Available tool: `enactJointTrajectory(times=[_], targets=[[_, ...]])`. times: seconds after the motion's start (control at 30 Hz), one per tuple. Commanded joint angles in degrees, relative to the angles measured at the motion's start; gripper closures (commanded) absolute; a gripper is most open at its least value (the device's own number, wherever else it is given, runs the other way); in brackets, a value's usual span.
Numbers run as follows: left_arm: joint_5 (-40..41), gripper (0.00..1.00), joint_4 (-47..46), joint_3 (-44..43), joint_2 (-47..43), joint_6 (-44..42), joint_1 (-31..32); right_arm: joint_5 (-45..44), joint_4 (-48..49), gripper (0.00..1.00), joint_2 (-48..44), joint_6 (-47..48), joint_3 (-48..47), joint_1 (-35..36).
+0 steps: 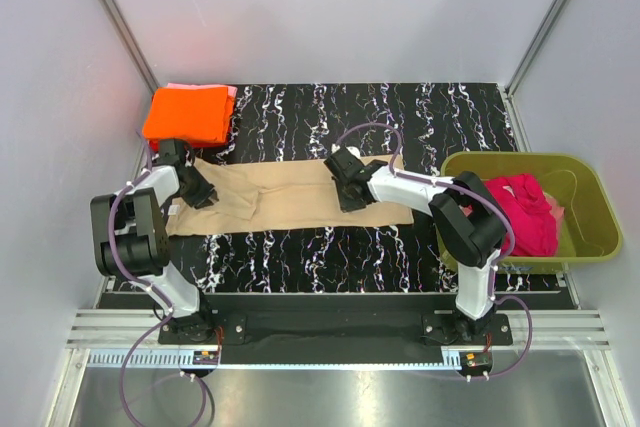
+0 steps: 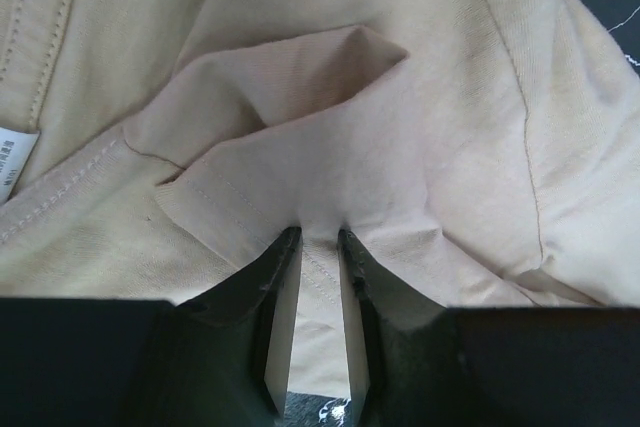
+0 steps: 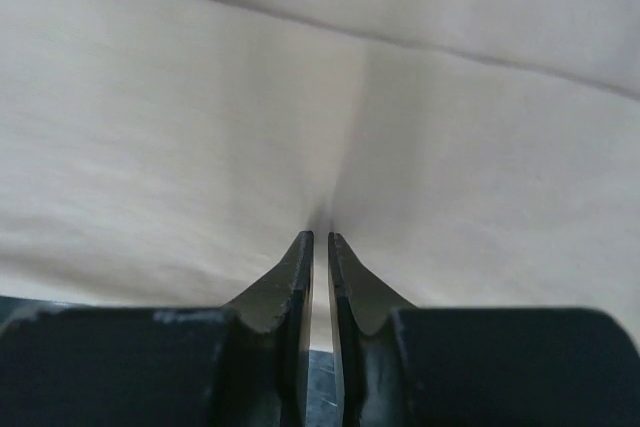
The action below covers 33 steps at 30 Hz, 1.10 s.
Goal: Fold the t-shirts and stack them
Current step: Fold the tshirt
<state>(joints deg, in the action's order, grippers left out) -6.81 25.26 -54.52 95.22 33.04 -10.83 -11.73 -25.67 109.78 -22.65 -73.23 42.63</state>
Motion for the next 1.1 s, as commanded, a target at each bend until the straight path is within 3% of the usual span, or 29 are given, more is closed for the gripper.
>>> enactJointTrajectory(times=[0.0,0.2,0.4,0.6,0.87,0.93,1.07], targets=[[3.9,0.72,0.9,1.5,0.1,0.4,-0.7,-3.1,-6.2,0.83,-1.6,-3.5,1.5,-0.7],[4.3,0.72,1.0,4.7,-2.6,0.9,-1.1,-2.3,-8.7,0.84,-1.0,-6.2,4.8,-0.7],[9.2,0.71,2.1,10.0,-11.6,1.5,-1.1,-1.5,-8.4,0.85,-5.9,-8.7,11.3,-0.6],[4.7,0.70,2.4,14.4,-19.9,2.8,-0.9,2.1,-6.6,0.85,-11.8,-11.1,16.4,-0.1],[1.3,0.61,4.4,1.9,-23.2,-3.8,-2.0,3.8,-7.5,0.76,-17.8,-8.5,10.9,0.1],[-0.6,0.56,3.5,0.0,-21.1,-5.6,-3.3,3.0,-7.4,0.76,-16.5,-6.7,7.0,-0.4],[-7.9,0.55,0.6,-4.7,-14.8,-8.6,-7.0,3.1,-7.6,0.76,-10.8,-2.7,-0.2,-2.2]])
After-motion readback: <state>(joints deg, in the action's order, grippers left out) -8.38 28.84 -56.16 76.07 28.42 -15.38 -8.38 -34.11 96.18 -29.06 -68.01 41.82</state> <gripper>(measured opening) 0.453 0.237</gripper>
